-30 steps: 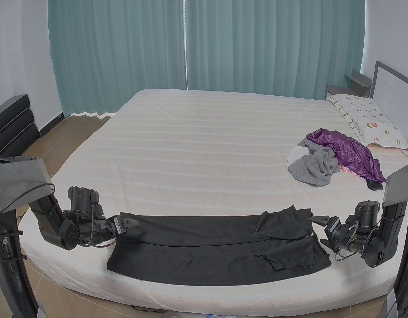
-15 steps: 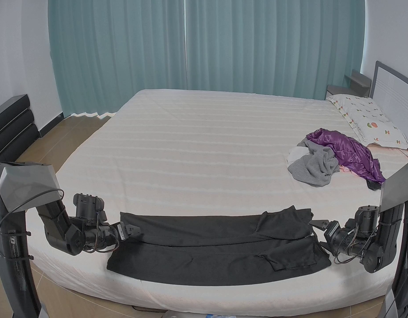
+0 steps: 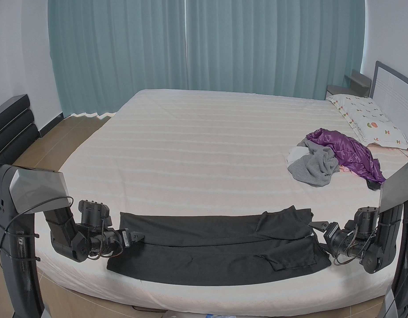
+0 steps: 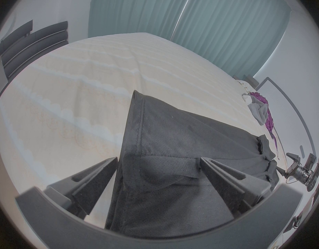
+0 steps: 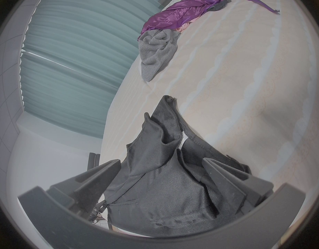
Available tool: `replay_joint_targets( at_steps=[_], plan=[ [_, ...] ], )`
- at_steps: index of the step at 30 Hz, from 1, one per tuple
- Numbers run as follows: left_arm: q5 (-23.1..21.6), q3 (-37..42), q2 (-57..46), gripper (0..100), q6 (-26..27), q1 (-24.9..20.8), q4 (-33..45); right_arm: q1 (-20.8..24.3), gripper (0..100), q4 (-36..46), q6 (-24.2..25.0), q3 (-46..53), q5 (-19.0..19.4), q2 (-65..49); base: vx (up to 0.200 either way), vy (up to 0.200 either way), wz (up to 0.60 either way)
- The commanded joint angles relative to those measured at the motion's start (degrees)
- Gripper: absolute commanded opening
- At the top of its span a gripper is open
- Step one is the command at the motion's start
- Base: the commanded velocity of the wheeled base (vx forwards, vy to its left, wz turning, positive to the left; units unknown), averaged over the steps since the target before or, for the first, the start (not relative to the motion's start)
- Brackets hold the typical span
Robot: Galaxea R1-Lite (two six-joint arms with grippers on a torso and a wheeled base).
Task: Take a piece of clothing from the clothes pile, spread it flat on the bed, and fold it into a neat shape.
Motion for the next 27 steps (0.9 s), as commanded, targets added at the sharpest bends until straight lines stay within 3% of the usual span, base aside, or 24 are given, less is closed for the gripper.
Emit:
replay_joint_targets(
  at_steps=[1, 9, 10, 27],
  plan=[
    [0.23, -0.14, 1.48, 100, 0.01, -0.47, -0.68, 0.02, 100, -0.01, 0.04, 0.01, 0.02, 0.16, 0.0, 0.0, 0.0],
    [1.73, 0.21, 2.0, 100, 0.01, -1.78, -2.53, 0.02, 100, -0.01, 0.04, 0.01, 0.02, 0.16, 0.0, 0.0, 0.0],
    [1.73, 0.21, 2.0, 0, 0.01, -1.87, -2.53, 0.02, 100, -0.01, 0.04, 0.01, 0.02, 0.16, 0.0, 0.0, 0.0],
    [1.9, 1.0, -0.02, 0, -1.22, -1.7, -3.23, -0.07, 100, -0.01, 0.04, -0.07, 0.1, 0.07, 0.0, 0.0, 0.0]
  ],
)
